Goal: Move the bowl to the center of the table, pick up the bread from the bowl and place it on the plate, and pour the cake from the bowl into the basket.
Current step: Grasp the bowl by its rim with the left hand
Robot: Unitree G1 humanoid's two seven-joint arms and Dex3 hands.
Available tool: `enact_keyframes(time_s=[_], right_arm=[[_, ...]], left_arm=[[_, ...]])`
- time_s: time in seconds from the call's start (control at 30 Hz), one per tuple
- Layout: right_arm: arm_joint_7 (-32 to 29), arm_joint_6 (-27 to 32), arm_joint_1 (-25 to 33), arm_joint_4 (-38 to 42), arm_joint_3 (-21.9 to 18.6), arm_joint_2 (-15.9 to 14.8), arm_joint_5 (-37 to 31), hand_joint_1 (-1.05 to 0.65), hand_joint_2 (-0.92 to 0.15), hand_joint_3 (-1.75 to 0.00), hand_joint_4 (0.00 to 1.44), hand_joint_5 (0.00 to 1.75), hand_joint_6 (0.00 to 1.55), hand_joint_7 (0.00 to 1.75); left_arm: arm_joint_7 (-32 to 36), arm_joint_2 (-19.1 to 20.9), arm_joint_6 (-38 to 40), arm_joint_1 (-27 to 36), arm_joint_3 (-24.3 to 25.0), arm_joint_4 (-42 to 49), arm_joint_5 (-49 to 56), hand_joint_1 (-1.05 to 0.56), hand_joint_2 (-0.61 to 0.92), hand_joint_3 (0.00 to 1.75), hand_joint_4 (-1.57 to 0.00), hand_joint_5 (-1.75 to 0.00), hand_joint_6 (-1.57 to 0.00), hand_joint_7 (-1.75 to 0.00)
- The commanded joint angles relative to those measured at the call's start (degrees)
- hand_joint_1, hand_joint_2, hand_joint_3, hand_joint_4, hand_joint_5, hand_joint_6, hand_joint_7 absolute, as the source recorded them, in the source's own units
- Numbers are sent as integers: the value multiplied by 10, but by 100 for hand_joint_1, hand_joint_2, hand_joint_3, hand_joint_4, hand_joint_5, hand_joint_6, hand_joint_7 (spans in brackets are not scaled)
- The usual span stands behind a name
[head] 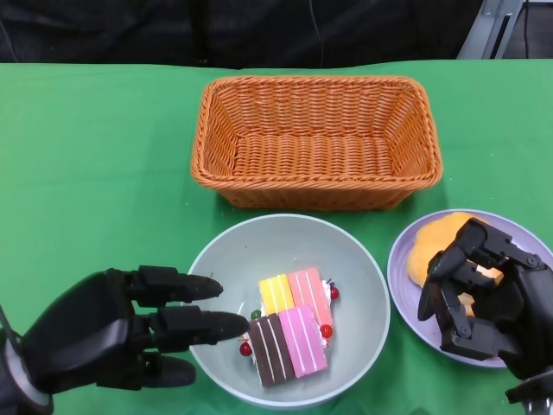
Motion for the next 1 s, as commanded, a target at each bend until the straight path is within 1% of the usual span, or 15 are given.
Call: enact_keyframes(time_s=[0.03, 0.17, 0.27, 0.37, 0.53, 0.73, 0.83, 1.0], right_arm=[[-7, -2, 6, -12, -2, 2, -1, -6, -51, -124, 77, 173, 68, 149], [-9, 1, 8, -16, -2, 7, 1, -5, -51, -124, 77, 173, 68, 150], [-8, 2, 8, -17, -3, 9, 4, -5, -52, -124, 76, 173, 68, 149], [-6, 4, 9, -19, -4, 11, 7, -5, -52, -124, 77, 173, 69, 149], [-5, 6, 11, -24, -3, 12, 7, -6, -52, -125, 76, 174, 68, 151], [-10, 4, 13, -25, -3, 14, 3, -5, -52, -125, 76, 174, 68, 150], [-9, 5, 14, -27, -3, 15, 4, -5, -52, -126, 77, 174, 69, 150], [-5, 5, 16, -31, -1, 13, 6, -6, -52, -125, 76, 174, 68, 151]], left_arm=[[82, 41, 44, -9, -61, -20, 36, -37, 92, 13, -72, -5, -70, -3], [162, 70, 120, -3, -133, -54, 63, -39, 92, 14, -74, -5, -72, -3], [199, 85, 168, 0, -180, -75, 68, -40, 92, 13, -77, -5, -76, -4], [220, 95, 192, -8, -222, -76, 60, -39, 92, 11, -80, -7, -82, -6], [229, 108, 210, -27, -270, -73, 42, -39, 92, 13, -84, -7, -91, -8], [222, 123, 214, -47, -316, -67, 31, -40, 92, 15, -85, -7, -99, -9], [223, 129, 221, -51, -331, -67, 25, -40, 92, 16, -86, -7, -100, -10], [213, 136, 237, -46, -341, -77, 13, -40, 92, 13, -86, -6, -100, -7]])
